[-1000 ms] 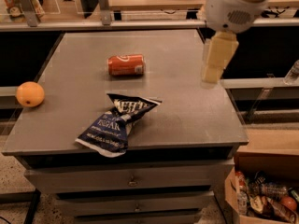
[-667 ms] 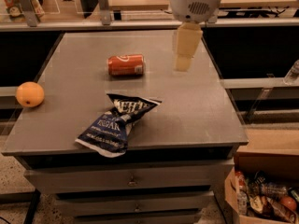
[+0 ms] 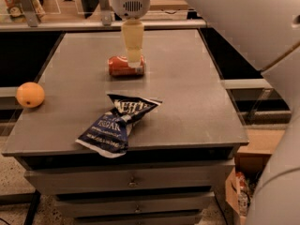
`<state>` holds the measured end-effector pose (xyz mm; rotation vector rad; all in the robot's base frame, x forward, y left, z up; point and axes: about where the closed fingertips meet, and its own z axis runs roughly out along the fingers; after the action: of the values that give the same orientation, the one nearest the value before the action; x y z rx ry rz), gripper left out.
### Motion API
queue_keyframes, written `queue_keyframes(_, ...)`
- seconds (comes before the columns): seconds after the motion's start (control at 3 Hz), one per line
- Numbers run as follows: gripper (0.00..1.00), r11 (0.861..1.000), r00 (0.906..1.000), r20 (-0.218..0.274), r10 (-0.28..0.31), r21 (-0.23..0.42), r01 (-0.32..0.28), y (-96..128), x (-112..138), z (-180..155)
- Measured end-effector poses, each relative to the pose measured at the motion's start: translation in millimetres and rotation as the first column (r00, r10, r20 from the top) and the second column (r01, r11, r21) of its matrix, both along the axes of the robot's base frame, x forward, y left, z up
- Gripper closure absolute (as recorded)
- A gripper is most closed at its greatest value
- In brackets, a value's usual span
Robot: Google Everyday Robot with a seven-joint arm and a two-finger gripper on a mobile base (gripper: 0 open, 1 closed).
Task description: Place coke can upright
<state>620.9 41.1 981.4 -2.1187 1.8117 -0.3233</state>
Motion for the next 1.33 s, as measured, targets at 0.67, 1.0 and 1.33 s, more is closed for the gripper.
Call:
queue_keyframes(0.67,0.00,0.999,0.9993,-0.012,-0.037,-0.014,0.037,2,12,-17)
queue_keyframes(1.0,0.00,0.997,0.9961,-0.043,-0.077,-0.016,0.076,4,28,-44)
queue_keyframes(1.33,0.00,0.995,0.9920,-0.081,-0.097,-0.002,0.097,13,41,-73)
